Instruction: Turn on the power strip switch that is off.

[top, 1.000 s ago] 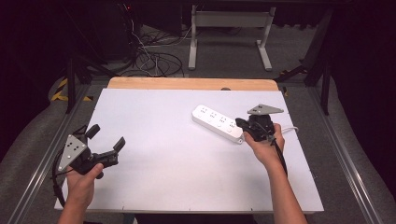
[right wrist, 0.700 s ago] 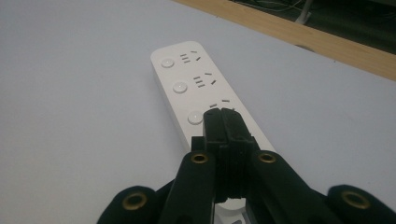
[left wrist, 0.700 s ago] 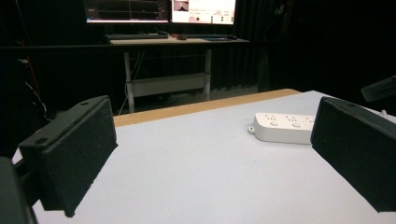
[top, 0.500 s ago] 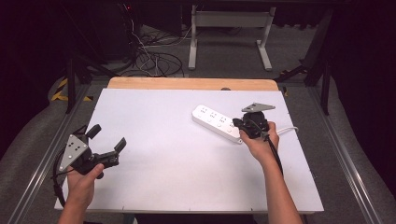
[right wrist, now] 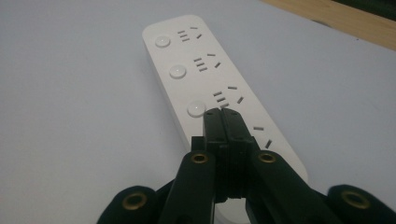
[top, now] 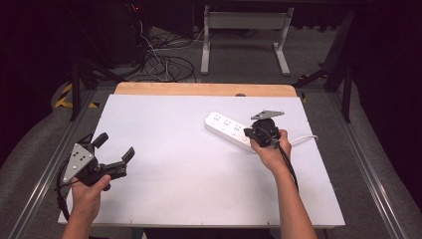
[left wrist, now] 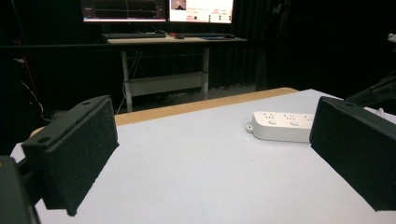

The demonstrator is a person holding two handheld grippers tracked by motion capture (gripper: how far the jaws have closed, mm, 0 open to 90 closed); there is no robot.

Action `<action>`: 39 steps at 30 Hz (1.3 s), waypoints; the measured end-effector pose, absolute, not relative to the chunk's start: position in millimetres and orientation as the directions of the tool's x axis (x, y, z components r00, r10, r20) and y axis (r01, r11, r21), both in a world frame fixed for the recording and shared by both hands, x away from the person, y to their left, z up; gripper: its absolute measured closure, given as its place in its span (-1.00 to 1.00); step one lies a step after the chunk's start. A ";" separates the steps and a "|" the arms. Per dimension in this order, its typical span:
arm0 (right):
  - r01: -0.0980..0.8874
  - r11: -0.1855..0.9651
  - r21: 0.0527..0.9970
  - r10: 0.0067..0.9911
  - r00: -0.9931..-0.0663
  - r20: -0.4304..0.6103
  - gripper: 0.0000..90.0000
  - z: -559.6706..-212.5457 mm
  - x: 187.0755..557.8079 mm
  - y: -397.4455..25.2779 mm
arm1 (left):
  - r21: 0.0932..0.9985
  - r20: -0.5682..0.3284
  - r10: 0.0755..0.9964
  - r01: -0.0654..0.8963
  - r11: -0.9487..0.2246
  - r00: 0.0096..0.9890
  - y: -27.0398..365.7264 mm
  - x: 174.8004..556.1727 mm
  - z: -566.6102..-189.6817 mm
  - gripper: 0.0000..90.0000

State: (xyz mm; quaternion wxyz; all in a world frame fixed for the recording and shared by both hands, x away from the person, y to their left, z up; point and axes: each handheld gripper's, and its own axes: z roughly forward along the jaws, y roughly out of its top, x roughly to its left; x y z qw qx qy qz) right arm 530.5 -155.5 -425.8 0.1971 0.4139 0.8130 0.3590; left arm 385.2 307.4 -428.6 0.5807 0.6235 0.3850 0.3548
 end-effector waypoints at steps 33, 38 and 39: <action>0.599 0.449 0.663 0.832 -0.550 -0.067 1.00 -446.6 544.6 -142.5 | 0.997 -0.010 0.888 0.074 -0.028 0.459 307.4 386.3 -429.7 -0.94; 0.613 0.429 0.663 0.843 -0.536 -0.050 1.00 -447.5 546.9 -141.1 | 0.997 -0.008 0.887 0.073 -0.029 0.461 307.9 385.7 -429.4 -0.94; 0.617 0.427 0.661 0.840 -0.542 -0.036 1.00 -447.8 547.3 -139.4 | 0.997 -0.007 0.887 0.076 -0.031 0.461 308.1 385.7 -429.4 -0.94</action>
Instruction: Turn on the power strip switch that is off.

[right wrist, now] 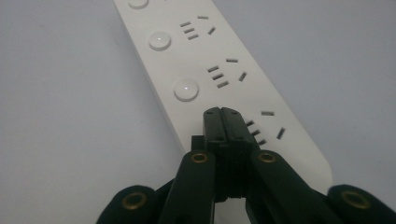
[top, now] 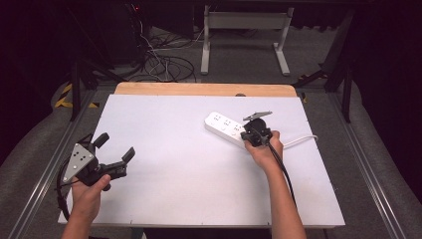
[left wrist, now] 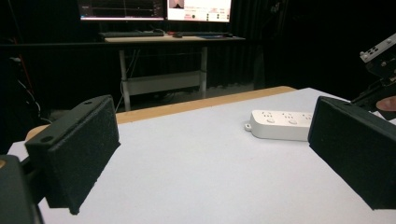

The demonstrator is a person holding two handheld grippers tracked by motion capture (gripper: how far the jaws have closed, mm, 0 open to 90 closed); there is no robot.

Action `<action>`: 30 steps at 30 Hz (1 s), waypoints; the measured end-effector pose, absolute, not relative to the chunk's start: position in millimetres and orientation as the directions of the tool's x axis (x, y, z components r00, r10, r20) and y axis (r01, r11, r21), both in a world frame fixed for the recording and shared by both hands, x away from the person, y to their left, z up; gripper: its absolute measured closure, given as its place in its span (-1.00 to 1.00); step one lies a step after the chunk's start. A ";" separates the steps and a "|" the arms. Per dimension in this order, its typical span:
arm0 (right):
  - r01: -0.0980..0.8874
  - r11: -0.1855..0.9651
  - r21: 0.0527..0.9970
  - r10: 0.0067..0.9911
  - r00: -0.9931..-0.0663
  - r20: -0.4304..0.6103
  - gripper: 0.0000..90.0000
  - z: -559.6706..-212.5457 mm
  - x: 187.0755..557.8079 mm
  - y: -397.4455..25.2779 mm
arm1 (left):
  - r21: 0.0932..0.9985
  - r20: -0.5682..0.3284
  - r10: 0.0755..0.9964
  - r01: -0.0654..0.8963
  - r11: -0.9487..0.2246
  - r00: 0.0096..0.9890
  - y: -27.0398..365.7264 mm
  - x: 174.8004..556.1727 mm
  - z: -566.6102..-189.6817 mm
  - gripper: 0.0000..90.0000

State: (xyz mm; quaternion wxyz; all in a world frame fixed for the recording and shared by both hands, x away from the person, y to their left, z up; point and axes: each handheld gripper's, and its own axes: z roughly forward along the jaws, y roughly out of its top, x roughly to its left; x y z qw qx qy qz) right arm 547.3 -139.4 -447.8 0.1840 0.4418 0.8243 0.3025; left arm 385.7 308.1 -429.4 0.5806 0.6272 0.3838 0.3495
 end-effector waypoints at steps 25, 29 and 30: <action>0.617 0.379 0.689 0.852 -0.524 0.001 1.00 -450.6 543.0 -144.8 | 0.996 -0.001 0.885 0.076 -0.039 0.466 306.6 385.1 -430.1 -0.94; 0.618 0.389 0.683 0.856 -0.517 -0.019 1.00 -451.0 542.3 -141.1 | 0.996 -0.004 0.885 0.078 -0.036 0.466 306.3 385.8 -430.3 -0.94; 0.618 0.389 0.683 0.856 -0.517 -0.019 1.00 -451.0 542.3 -141.1 | 0.996 -0.005 0.885 0.078 -0.036 0.465 306.1 385.7 -430.2 -0.94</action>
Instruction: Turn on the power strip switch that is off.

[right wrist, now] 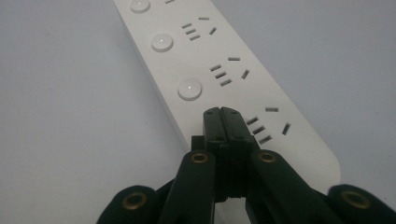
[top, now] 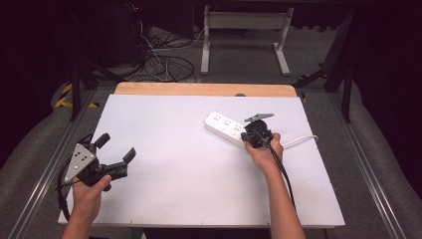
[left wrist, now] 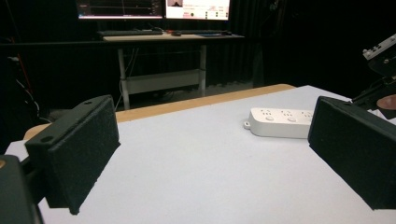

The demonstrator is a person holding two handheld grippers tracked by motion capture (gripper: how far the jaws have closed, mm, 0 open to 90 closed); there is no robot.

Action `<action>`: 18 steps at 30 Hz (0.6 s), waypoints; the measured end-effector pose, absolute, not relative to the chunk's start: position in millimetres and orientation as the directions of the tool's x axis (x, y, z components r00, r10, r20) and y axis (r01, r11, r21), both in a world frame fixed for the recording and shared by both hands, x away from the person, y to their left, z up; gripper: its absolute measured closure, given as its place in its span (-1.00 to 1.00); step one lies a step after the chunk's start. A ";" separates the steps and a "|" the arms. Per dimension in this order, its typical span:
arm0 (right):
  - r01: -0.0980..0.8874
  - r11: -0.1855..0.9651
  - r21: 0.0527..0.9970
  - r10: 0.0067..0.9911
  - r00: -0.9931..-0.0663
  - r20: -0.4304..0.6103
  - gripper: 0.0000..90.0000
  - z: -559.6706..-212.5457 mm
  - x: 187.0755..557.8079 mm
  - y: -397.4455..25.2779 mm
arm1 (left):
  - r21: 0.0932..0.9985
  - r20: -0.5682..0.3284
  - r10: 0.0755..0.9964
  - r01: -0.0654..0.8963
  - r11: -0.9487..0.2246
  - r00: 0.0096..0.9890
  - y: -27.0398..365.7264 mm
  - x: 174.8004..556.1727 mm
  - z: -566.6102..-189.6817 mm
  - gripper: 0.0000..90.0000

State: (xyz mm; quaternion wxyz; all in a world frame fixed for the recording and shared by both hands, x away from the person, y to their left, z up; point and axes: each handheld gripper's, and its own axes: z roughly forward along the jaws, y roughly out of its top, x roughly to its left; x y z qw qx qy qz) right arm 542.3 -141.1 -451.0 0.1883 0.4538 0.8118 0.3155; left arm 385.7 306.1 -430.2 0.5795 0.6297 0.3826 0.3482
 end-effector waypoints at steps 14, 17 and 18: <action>0.639 0.366 0.676 0.871 -0.492 -0.007 1.00 -451.2 543.1 -139.8 | 0.997 0.000 0.887 0.073 -0.038 0.461 307.1 382.8 -429.4 -0.94; 0.651 0.347 0.675 0.874 -0.485 0.019 1.00 -451.4 543.5 -141.3 | 0.997 0.000 0.887 0.073 -0.038 0.462 307.3 382.5 -429.3 -0.94; 0.653 0.344 0.675 0.875 -0.483 0.021 1.00 -451.5 543.7 -141.6 | 0.997 0.000 0.887 0.073 -0.038 0.463 307.3 382.5 -429.3 -0.94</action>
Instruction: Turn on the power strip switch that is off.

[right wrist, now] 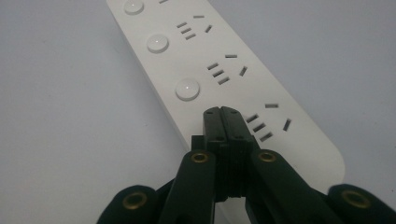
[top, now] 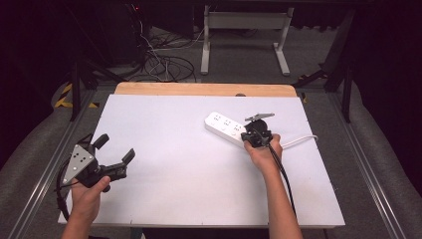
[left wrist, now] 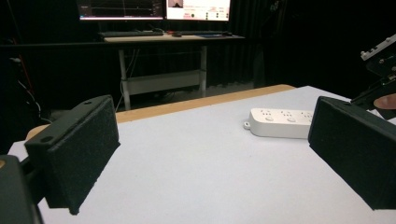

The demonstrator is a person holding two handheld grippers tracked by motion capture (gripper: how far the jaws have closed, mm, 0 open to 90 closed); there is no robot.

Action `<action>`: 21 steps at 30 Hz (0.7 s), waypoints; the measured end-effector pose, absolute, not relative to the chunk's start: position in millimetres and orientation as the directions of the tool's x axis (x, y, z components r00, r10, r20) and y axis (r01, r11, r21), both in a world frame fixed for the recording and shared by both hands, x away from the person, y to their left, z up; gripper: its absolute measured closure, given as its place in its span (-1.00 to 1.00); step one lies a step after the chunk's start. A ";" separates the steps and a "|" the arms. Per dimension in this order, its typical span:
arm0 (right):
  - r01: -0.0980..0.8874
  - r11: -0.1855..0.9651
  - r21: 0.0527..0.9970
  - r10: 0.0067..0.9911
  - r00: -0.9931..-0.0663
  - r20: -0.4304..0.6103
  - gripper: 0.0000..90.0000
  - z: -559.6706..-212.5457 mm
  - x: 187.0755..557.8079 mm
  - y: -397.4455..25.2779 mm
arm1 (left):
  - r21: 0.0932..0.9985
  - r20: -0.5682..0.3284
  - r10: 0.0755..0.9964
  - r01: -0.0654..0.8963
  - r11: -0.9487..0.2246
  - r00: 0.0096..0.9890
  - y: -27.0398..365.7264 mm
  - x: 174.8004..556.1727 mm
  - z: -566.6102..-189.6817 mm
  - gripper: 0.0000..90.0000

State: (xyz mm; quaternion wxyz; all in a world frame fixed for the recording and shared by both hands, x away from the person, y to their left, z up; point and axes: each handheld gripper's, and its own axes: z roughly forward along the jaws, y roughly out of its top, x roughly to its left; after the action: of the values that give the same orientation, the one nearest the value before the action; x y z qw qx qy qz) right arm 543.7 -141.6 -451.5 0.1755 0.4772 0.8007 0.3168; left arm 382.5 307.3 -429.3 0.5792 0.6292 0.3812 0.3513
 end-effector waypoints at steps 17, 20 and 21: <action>0.653 0.335 0.680 0.875 -0.483 0.033 1.00 -452.5 543.7 -143.2 | 0.997 -0.007 0.888 0.075 -0.031 0.459 307.9 382.2 -429.5 -0.94; 0.654 0.333 0.680 0.875 -0.482 0.035 1.00 -452.5 543.8 -143.4 | 0.996 -0.005 0.887 0.076 -0.034 0.461 308.1 382.3 -429.9 -0.94; 0.654 0.333 0.680 0.875 -0.482 0.035 1.00 -452.5 543.8 -143.4 | 0.996 -0.005 0.887 0.077 -0.035 0.461 308.0 382.4 -429.9 -0.94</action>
State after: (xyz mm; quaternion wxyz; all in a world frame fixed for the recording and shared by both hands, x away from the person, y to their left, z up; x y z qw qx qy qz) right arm 543.8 -143.4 -452.5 0.1719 0.4789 0.7981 0.3227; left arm 382.4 308.0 -429.9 0.5792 0.6286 0.3835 0.3497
